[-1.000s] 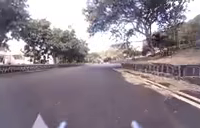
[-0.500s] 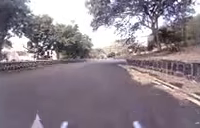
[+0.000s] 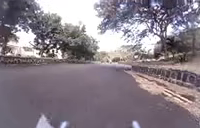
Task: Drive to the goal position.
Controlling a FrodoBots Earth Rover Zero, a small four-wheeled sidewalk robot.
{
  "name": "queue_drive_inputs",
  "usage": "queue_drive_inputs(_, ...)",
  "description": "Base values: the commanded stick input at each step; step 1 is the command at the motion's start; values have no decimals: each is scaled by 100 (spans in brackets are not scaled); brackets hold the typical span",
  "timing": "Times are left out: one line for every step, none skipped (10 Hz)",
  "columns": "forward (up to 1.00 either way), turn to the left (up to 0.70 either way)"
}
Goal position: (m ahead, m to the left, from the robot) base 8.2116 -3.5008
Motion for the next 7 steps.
queue_drive_inputs(50, 0)
queue_drive_inputs(50, 0)
queue_drive_inputs(50, 0)
queue_drive_inputs(50, 0)
queue_drive_inputs(50, 0)
queue_drive_inputs(50, 0)
queue_drive_inputs(50, 0)
